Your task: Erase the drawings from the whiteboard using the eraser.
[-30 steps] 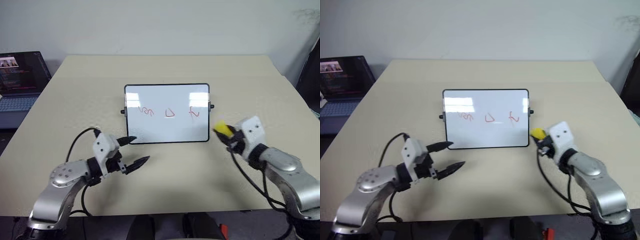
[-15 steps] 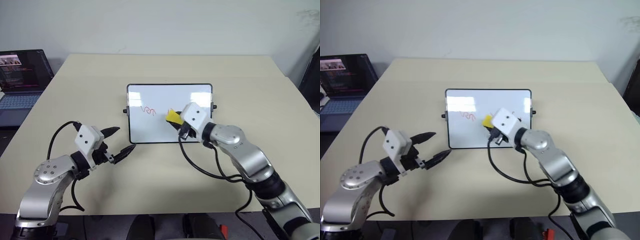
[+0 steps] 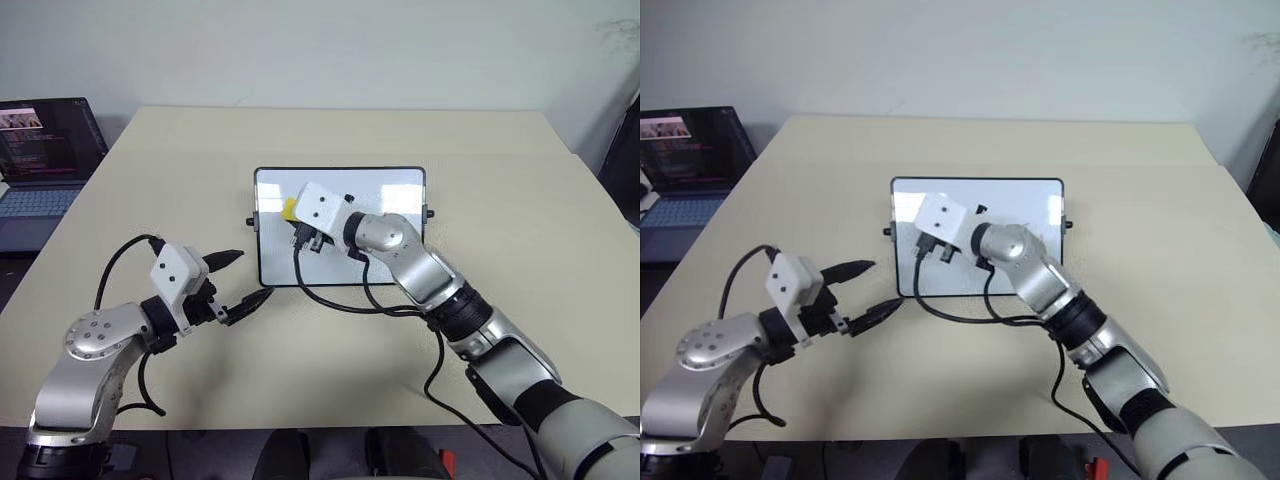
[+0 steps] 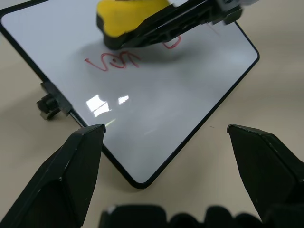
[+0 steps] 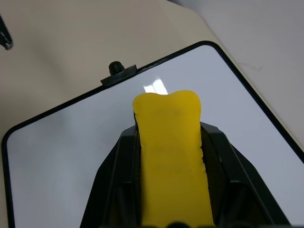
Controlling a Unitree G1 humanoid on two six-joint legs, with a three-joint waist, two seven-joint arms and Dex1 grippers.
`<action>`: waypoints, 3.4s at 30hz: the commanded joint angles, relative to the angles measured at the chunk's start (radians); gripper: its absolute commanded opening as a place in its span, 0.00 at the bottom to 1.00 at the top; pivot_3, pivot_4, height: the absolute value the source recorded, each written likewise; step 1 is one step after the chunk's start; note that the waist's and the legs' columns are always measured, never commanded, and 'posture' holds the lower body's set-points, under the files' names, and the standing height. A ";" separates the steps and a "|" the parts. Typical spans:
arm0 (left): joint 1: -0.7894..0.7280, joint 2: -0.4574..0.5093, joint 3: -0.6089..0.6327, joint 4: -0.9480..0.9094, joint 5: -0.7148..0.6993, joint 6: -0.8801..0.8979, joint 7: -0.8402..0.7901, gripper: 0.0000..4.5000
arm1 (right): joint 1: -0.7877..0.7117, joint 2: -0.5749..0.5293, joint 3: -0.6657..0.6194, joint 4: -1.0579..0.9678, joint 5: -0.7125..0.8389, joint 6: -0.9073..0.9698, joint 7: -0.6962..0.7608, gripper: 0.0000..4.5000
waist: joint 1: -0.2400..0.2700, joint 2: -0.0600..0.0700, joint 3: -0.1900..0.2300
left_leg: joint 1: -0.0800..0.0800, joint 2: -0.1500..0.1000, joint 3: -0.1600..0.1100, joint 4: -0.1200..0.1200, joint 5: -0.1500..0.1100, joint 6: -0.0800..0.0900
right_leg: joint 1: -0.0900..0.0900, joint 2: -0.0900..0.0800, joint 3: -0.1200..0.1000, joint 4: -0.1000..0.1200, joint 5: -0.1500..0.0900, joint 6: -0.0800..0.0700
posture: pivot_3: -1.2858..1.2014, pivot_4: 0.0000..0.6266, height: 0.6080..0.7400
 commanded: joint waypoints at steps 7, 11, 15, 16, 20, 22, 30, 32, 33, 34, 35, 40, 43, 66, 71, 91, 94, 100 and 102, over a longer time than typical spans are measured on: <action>-0.013 0.005 -0.016 -0.023 -0.003 -0.005 -0.005 1.00 | -0.037 0.003 0.026 0.105 -0.091 -0.081 0.077 0.29 | 0.000 0.000 0.000 | -0.001 0.000 0.000 0.000 0.000 0.000 | -0.001 0.000 0.000 0.000 0.000 0.000 | 0.52 0.24 1.00; -0.014 0.002 -0.021 -0.021 -0.001 -0.010 -0.008 1.00 | -0.037 0.007 0.023 0.110 -0.126 -0.103 0.074 0.29 | 0.000 0.000 0.000 | 0.000 0.000 0.000 0.000 0.000 0.000 | -0.001 0.000 0.000 0.001 0.000 0.000 | 0.52 0.24 1.00; -0.017 -0.001 -0.026 -0.020 0.001 -0.013 -0.007 1.00 | -0.094 0.038 -0.032 0.167 -0.158 -0.159 -0.040 0.29 | -0.001 0.000 0.000 | 0.000 0.000 0.001 0.001 0.000 0.000 | -0.002 0.000 0.001 0.004 0.000 0.000 | 0.52 0.24 1.00; -0.017 -0.002 -0.027 -0.018 0.002 -0.015 -0.007 1.00 | -0.103 0.043 -0.033 0.181 -0.163 -0.169 -0.048 0.29 | -0.001 0.000 0.000 | 0.000 0.000 0.001 0.001 0.000 0.000 | -0.002 0.000 0.001 0.004 0.000 0.000 | 0.52 0.24 1.00; -0.017 -0.004 -0.033 -0.018 0.004 -0.020 -0.005 1.00 | -0.093 0.057 -0.009 0.202 -0.160 -0.170 0.021 0.29 | -0.001 0.000 0.000 | -0.001 0.000 0.001 0.001 0.000 0.000 | -0.004 0.000 0.001 0.006 0.000 0.000 | 0.52 0.24 1.00; -0.015 -0.006 -0.035 -0.018 0.004 -0.024 -0.003 1.00 | -0.061 0.046 0.034 0.181 -0.161 -0.148 0.118 0.29 | -0.001 0.000 0.000 | -0.001 0.000 0.002 0.000 0.000 0.000 | -0.004 0.000 0.001 0.005 0.000 0.000 | 0.52 0.24 1.00; -0.006 -0.008 -0.034 -0.021 0.008 -0.029 -0.003 1.00 | -0.068 0.059 0.013 0.182 -0.197 -0.179 0.077 0.29 | -0.001 0.000 0.000 | -0.001 0.000 0.002 0.002 0.000 0.000 | -0.005 0.000 0.001 0.009 0.000 0.000 | 0.52 0.24 1.00; -0.007 -0.007 -0.034 -0.020 0.008 -0.030 -0.004 1.00 | -0.101 0.079 -0.018 0.215 -0.197 -0.200 0.021 0.29 | -0.002 0.000 0.000 | -0.001 0.000 0.002 0.003 0.000 0.000 | -0.007 0.000 0.002 0.012 0.000 0.000 | 0.52 0.24 1.00; -0.008 -0.007 -0.035 -0.019 0.009 -0.030 -0.005 1.00 | -0.112 0.085 -0.024 0.229 -0.196 -0.207 0.011 0.29 | -0.002 0.000 0.000 | -0.001 0.000 0.003 0.003 0.000 0.000 | -0.009 0.000 0.003 0.014 0.000 0.000 | 0.52 0.24 1.00; -0.007 -0.007 -0.035 -0.019 0.009 -0.031 -0.006 1.00 | -0.120 0.091 -0.028 0.242 -0.196 -0.214 0.000 0.29 | -0.002 0.000 0.000 | -0.002 0.000 0.003 0.003 0.000 0.000 | -0.009 0.000 0.003 0.014 0.000 0.000 | 0.52 0.24 1.00; -0.009 -0.007 -0.035 -0.017 0.010 -0.032 -0.008 1.00 | -0.126 0.098 -0.026 0.258 -0.195 -0.218 0.004 0.29 | -0.003 0.000 0.000 | -0.002 0.000 0.002 0.003 0.000 0.000 | -0.009 0.001 0.002 0.014 0.000 0.000 | 0.52 0.24 1.00; -0.010 -0.007 -0.037 -0.016 0.011 -0.034 -0.011 1.00 | -0.132 0.110 0.007 0.305 -0.203 -0.221 0.073 0.29 | -0.006 0.000 0.000 | -0.002 0.000 0.003 0.002 0.000 0.000 | -0.010 0.000 0.003 0.013 0.000 0.000 | 0.52 0.24 1.00; -0.009 -0.007 -0.037 -0.017 0.010 -0.034 -0.012 1.00 | -0.117 0.102 0.036 0.303 -0.211 -0.213 0.148 0.29 | -0.007 0.000 0.000 | -0.003 0.000 0.003 0.002 0.000 0.000 | -0.010 0.000 0.003 0.013 0.000 0.000 | 0.52 0.24 1.00; -0.016 -0.015 -0.059 -0.019 0.010 -0.035 -0.009 1.00 | -0.135 0.074 0.012 0.398 -0.255 -0.243 0.133 0.29 | -0.011 -0.001 0.000 | -0.001 0.000 0.003 0.003 0.000 0.000 | -0.009 0.000 0.002 0.015 0.000 -0.001 | 0.52 0.24 1.00; -0.027 -0.019 -0.071 -0.012 0.010 -0.035 -0.016 1.00 | -0.187 0.066 -0.039 0.427 -0.251 -0.249 0.039 0.29 | -0.007 -0.001 0.000 | -0.001 0.000 0.002 0.003 0.001 0.000 | -0.009 0.000 0.002 0.016 0.000 -0.001 | 0.52 0.24 1.00; -0.057 -0.024 -0.094 0.008 0.013 -0.037 -0.034 1.00 | -0.123 -0.011 -0.009 0.344 -0.262 -0.184 0.124 0.29 | 0.001 -0.001 0.000 | -0.001 0.000 0.001 0.010 0.001 0.000 | -0.007 0.001 0.002 0.018 0.001 -0.003 | 0.52 0.24 1.00; -0.058 -0.025 -0.096 0.010 0.012 -0.038 -0.035 1.00 | -0.076 -0.028 0.020 0.301 -0.268 -0.162 0.196 0.29 | 0.002 -0.001 -0.001 | -0.001 0.000 0.001 0.011 0.001 0.000 | -0.006 0.001 0.001 0.017 0.001 -0.003 | 0.52 0.24 1.00; -0.061 -0.024 -0.099 0.013 0.011 -0.039 -0.038 1.00 | -0.048 -0.046 0.036 0.242 -0.284 -0.146 0.241 0.29 | 0.000 0.000 0.000 | 0.002 0.000 0.000 0.012 0.001 0.000 | -0.001 0.001 0.000 0.018 0.001 -0.003 | 0.52 0.24 1.00; -0.063 -0.024 -0.101 0.015 0.011 -0.039 -0.038 1.00 | -0.078 -0.035 0.010 0.270 -0.293 -0.161 0.167 0.29 | 0.000 0.000 0.000 | 0.004 0.000 -0.001 0.013 0.001 0.000 | 0.000 0.002 0.000 0.017 0.001 -0.003 | 0.52 0.24 1.00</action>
